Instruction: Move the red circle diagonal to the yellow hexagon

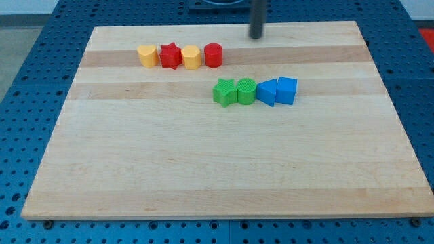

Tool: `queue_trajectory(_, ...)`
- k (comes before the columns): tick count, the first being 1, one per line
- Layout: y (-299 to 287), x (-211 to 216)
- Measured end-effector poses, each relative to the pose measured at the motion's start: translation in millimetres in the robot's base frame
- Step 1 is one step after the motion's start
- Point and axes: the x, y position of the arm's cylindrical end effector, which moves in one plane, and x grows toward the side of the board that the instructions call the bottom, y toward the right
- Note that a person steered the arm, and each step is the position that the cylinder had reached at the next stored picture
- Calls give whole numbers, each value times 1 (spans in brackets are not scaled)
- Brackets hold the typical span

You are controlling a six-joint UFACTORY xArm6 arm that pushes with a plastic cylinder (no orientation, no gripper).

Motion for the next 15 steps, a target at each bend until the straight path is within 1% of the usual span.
queue_trajectory(1, -65, 0)
queue_trajectory(2, -92, 0)
queue_trajectory(3, -92, 0)
queue_trajectory(4, -56, 0)
queue_trajectory(5, -9, 0)
queue_trajectory(6, 28, 12)
queue_trajectory(7, 24, 48)
queue_trajectory(9, -62, 66)
queue_trajectory(10, -68, 80)
queue_trajectory(11, -68, 81)
queue_trajectory(12, -68, 53)
queue_trajectory(13, -86, 7)
queue_trajectory(14, -151, -11)
queue_trajectory(15, -219, -9)
